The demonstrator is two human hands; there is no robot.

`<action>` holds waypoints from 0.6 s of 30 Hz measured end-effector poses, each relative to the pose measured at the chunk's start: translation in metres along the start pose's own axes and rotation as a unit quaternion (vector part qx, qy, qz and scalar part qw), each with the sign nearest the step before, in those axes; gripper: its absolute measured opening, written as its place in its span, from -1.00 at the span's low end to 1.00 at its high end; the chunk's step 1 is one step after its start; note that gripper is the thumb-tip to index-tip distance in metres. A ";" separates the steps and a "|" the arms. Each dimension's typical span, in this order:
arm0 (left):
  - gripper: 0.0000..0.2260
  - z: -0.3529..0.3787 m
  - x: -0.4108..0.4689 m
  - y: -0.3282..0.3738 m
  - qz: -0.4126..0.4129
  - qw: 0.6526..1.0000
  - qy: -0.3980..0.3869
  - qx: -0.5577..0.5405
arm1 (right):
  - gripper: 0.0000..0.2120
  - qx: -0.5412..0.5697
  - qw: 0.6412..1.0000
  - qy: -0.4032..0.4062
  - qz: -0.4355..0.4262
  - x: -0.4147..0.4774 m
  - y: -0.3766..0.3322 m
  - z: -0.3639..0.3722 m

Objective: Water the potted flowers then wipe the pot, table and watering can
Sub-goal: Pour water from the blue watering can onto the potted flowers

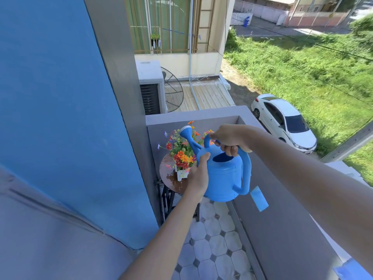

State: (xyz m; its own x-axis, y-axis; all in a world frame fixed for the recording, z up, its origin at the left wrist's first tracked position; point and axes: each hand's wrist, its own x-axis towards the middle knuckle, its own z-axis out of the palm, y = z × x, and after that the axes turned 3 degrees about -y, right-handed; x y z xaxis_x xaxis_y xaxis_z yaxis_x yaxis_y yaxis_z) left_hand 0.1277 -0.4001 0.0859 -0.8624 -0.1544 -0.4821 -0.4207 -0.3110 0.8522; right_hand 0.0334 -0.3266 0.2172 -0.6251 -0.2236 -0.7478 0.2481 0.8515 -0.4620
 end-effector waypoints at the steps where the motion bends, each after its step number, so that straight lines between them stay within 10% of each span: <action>1: -0.44 0.001 0.005 0.001 -0.004 1.000 -0.004 0.003 | -0.61 -0.002 1.000 0.008 0.000 0.002 0.000 -0.002; 18: -0.46 0.034 0.049 -0.002 -0.002 0.995 -0.075 0.070 | -0.59 0.087 0.993 0.075 0.020 0.021 0.039 -0.035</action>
State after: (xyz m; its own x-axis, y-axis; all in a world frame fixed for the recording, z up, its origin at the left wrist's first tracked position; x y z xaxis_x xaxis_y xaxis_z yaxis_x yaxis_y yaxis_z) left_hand 0.0767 -0.3747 0.0674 -0.8888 -0.0096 -0.4582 -0.4496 -0.1757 0.8758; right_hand 0.0039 -0.2811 0.2000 -0.7121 -0.1068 -0.6939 0.3911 0.7605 -0.5184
